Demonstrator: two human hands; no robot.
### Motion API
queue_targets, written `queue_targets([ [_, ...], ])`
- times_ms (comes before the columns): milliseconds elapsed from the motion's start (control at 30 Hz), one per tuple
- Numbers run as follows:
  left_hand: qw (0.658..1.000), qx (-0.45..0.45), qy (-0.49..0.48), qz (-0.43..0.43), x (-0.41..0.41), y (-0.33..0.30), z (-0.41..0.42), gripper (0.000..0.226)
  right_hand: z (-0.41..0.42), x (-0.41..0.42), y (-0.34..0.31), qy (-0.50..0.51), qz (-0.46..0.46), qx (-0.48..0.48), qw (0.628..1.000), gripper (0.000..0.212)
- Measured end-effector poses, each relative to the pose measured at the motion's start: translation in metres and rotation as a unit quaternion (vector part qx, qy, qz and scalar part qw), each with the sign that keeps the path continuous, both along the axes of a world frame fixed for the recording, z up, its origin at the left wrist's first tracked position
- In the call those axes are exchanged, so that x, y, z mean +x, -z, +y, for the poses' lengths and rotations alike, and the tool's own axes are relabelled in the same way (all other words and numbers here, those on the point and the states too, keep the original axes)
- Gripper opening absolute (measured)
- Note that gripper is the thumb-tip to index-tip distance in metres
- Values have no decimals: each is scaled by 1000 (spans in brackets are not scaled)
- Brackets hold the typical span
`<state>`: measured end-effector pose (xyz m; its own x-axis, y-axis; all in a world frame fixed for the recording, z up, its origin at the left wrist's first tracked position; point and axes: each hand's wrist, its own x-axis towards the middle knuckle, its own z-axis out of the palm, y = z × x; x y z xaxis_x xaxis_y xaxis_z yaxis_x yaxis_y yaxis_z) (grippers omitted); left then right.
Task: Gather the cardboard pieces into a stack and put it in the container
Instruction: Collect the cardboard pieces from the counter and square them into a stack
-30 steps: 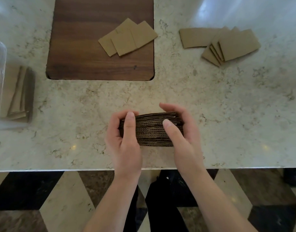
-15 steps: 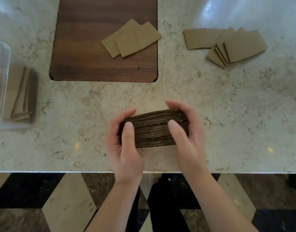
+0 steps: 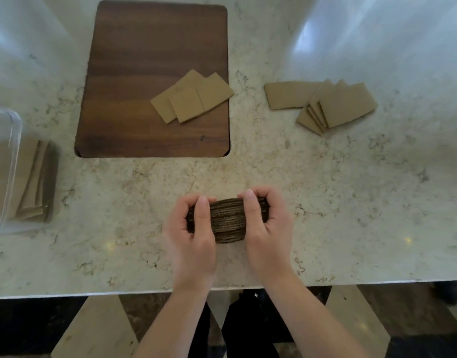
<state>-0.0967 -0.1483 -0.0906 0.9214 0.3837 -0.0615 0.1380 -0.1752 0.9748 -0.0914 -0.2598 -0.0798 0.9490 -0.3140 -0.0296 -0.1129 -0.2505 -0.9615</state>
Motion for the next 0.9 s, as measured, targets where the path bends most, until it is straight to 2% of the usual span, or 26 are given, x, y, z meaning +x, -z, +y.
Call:
queue_targets([
  [133,999,-9,5,44,1,-4,-1,23,-33,17,-21,-130,77,-5,988,13],
  [167,999,-10,5,52,2,-5,-2,24,-53,31,-28,-142,70,-45,986,14],
  [233,998,-12,11,58,4,-9,-2,25,-104,78,-41,-139,54,-220,964,31],
  [267,998,-13,16,60,3,-10,-1,25,-130,107,-47,-157,72,-327,929,47],
  [300,998,-13,21,63,2,-9,0,26,-154,136,-52,-188,105,-426,879,63],
  [367,998,-14,26,64,0,-7,1,27,-192,187,-58,-264,164,-571,760,89],
  [433,998,-17,20,50,2,-7,0,28,-212,223,-57,-326,204,-639,666,115],
  [500,999,-9,13,38,4,-6,0,28,-216,241,-55,-377,202,-655,623,124],
  [600,999,-12,4,47,5,-5,-1,28,-211,246,-48,-390,166,-650,630,111],
  [767,999,-20,1,41,2,-5,-2,32,-212,226,-52,-351,119,-664,649,90],
  [900,999,-24,-8,32,3,-5,-4,35,-197,203,-73,-300,65,-636,708,50],
])
